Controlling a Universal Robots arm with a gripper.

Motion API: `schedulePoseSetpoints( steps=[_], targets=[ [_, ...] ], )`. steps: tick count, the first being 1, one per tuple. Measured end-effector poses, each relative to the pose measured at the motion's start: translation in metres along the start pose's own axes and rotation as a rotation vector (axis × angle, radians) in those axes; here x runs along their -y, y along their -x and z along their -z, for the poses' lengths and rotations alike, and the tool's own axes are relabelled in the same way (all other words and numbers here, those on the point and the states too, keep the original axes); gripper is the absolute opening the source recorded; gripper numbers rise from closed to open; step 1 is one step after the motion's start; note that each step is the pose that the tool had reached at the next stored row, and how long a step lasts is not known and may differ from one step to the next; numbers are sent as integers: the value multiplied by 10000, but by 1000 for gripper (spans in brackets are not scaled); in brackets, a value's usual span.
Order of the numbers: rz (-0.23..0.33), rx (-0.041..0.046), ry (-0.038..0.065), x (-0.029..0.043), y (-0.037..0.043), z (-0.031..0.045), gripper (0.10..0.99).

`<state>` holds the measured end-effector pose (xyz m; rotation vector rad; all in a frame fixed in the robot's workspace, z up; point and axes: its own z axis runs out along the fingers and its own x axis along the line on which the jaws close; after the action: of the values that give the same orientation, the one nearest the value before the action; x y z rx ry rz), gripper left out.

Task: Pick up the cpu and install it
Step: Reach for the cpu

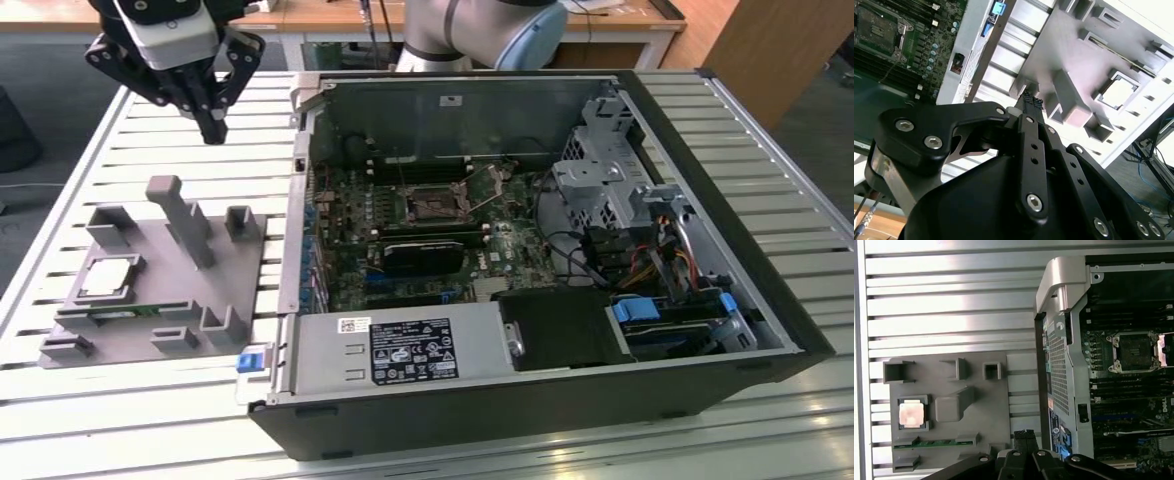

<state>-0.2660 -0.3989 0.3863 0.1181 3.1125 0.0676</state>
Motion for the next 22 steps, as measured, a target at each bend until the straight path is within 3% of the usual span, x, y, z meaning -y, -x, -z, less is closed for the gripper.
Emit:
schedulePoseSetpoints(
  steps=[22],
  targets=[
    [1, 0, 0, 18, -232, -9, 106]
  ],
)
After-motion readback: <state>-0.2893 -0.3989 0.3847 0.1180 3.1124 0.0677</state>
